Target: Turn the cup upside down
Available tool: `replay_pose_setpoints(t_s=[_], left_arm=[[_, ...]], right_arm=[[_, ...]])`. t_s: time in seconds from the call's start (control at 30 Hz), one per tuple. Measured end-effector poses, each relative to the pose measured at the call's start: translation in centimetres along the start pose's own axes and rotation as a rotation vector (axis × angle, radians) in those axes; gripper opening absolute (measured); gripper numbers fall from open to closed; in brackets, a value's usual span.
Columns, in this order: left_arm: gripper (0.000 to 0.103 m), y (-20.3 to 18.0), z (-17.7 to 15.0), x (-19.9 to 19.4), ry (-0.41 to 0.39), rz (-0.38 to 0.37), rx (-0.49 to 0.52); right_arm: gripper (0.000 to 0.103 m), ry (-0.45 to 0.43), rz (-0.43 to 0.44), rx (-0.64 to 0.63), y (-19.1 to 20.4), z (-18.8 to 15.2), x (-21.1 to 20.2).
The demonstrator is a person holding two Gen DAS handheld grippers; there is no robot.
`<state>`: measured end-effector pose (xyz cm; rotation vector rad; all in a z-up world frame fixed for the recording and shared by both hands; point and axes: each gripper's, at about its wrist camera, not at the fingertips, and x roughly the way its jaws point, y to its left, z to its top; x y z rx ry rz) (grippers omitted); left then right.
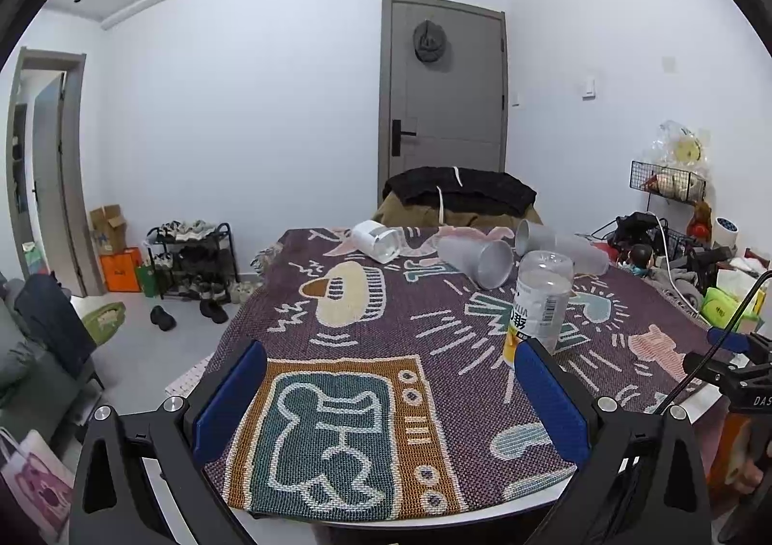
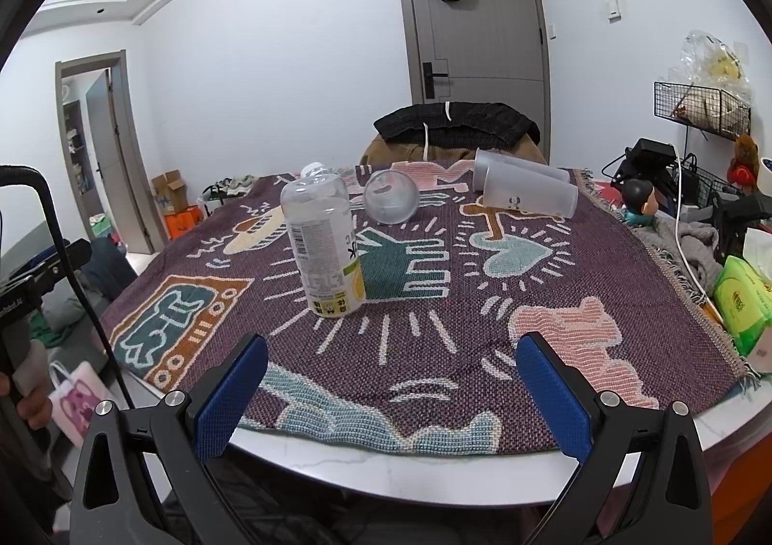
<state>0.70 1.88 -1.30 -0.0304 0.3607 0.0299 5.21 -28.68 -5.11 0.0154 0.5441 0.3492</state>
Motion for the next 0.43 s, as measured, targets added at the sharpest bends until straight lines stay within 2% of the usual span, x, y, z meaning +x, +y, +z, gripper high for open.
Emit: replay_pose_setpoints(t_s=[0.43], left_arm=[[0.103, -0.41, -0.21, -0.26, -0.008, -0.004, 0.005]], right_arm=[[0.103, 0.010, -0.003, -0.007, 0.24, -0.20, 0.36]])
